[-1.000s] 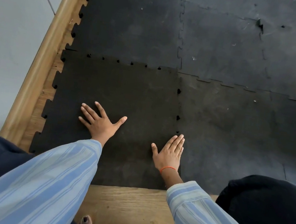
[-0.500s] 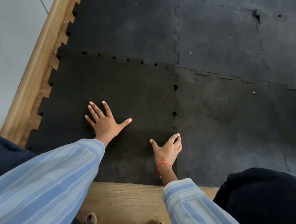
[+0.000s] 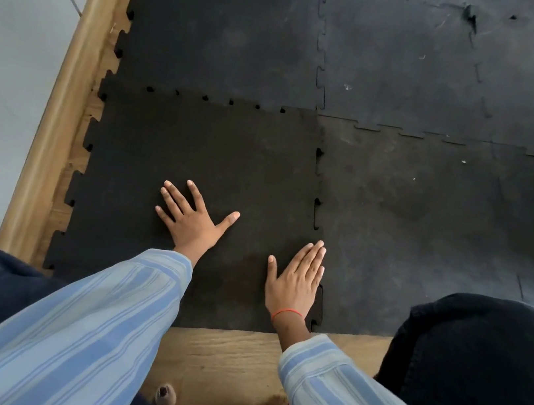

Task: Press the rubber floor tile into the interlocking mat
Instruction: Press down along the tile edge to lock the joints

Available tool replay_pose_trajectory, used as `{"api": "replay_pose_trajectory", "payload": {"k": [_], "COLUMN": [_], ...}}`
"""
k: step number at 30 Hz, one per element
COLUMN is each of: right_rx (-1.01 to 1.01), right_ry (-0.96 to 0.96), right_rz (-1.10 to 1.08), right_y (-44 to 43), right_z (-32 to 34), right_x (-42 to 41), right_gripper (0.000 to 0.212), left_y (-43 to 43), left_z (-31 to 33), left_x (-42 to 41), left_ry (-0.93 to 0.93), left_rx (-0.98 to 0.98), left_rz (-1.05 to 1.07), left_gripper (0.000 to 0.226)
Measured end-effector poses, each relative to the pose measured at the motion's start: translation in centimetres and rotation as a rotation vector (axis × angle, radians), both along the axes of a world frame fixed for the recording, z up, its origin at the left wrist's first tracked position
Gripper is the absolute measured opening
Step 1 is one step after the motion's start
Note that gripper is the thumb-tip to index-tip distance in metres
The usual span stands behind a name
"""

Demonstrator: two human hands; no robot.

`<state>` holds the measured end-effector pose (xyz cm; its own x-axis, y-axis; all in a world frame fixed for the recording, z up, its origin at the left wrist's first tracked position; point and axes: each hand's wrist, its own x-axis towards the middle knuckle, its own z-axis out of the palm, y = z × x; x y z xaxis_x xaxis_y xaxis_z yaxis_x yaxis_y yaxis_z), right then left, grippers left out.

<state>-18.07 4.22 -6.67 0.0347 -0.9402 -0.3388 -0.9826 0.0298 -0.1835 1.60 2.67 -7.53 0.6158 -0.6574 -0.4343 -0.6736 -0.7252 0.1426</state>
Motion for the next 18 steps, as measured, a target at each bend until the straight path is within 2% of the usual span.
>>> {"api": "replay_pose_trajectory", "payload": {"k": [9,14,18], "right_rx": [0.076,0.048,-0.015], "right_ry": [0.027,0.035,0.025], "right_rz": [0.037,0.071,0.020], "right_y": [-0.7,-0.2,3.4], "right_z": [-0.1,0.2,0.2], "right_x": [-0.3,-1.7,-2.8], "right_gripper": [0.086,0.093,0.093], "left_y": [-0.5,-0.3,-0.1], "left_z": [-0.1,0.5,0.9], "left_x": [-0.2,-0.6,-1.4], "left_ry": [0.005,0.018,0.027], "left_rx": [0.017,0.020,0.022], "left_rz": [0.022,-0.016,-0.078], "left_gripper": [0.122,0.122,0.122]}}
